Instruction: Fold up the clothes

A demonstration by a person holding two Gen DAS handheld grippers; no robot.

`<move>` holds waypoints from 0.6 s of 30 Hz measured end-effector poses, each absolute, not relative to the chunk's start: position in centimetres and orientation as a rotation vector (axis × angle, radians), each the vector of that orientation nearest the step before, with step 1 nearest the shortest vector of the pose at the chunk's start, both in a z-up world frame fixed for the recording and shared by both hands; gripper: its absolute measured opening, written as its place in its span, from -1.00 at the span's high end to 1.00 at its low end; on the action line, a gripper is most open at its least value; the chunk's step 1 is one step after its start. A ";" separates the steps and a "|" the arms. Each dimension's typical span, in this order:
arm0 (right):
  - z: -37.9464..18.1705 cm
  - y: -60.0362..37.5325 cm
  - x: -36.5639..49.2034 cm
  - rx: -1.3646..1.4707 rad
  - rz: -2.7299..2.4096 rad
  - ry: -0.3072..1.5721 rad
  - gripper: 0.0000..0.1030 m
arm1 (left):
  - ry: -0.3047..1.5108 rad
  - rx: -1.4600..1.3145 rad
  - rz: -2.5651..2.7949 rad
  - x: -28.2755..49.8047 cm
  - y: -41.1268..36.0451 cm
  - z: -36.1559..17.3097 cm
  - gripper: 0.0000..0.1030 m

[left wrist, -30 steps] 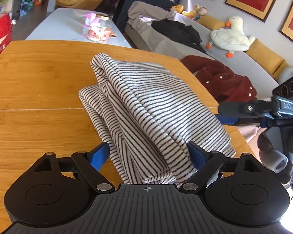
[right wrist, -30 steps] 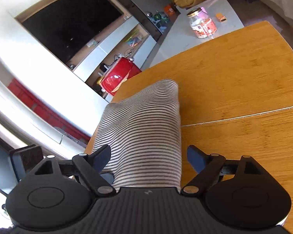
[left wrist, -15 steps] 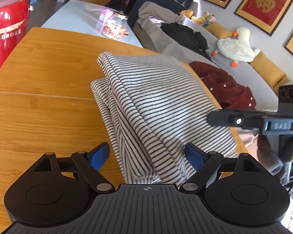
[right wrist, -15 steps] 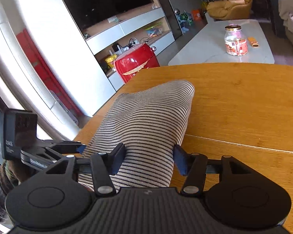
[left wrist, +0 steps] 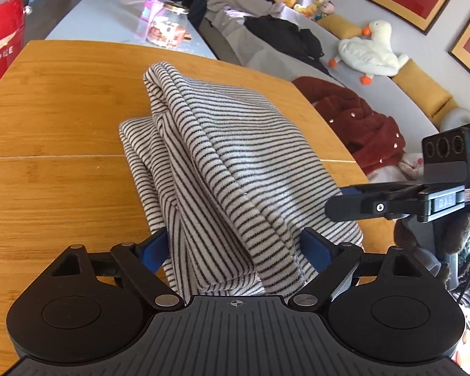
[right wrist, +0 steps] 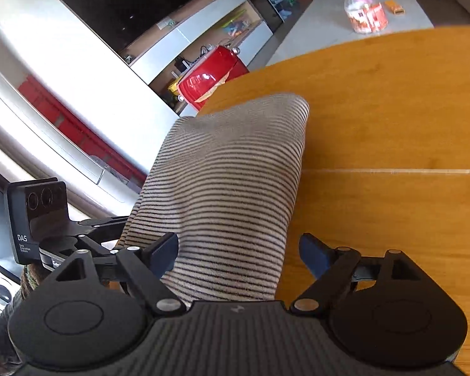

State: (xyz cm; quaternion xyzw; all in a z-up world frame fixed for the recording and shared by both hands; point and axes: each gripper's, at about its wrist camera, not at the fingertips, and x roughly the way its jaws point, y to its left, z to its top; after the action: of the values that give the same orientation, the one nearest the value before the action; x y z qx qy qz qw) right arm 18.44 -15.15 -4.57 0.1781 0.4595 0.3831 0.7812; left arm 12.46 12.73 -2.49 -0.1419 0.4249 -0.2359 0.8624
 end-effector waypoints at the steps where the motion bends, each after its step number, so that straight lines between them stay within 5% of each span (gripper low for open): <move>1: -4.8 -14.9 18.7 0.390 0.842 0.996 -0.66 | 0.888 -0.310 -0.502 12.5 13.0 -2.6 -0.68; 5: -4.6 -13.1 20.0 0.360 0.872 0.975 -0.58 | 0.863 -0.364 -0.537 13.1 14.1 -3.3 -0.51; 7: -3.9 -12.1 21.0 0.308 0.858 0.944 -0.32 | 0.848 -0.391 -0.546 13.6 14.7 -3.6 -0.48; 10: -2.2 -10.0 23.3 0.230 0.867 0.885 -0.22 | 0.830 -0.423 -0.523 15.6 15.9 -3.6 -0.44; 18: -2.4 -4.9 32.3 0.170 0.819 0.796 -0.21 | 0.775 -0.461 -0.441 23.3 19.7 -3.8 -0.33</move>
State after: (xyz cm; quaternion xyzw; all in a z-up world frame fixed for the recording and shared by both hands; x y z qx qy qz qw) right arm 32.34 -4.86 -2.37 0.0804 0.3761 0.3874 0.8379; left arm 23.28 19.75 -3.76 -0.2211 0.3712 -0.2113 0.8767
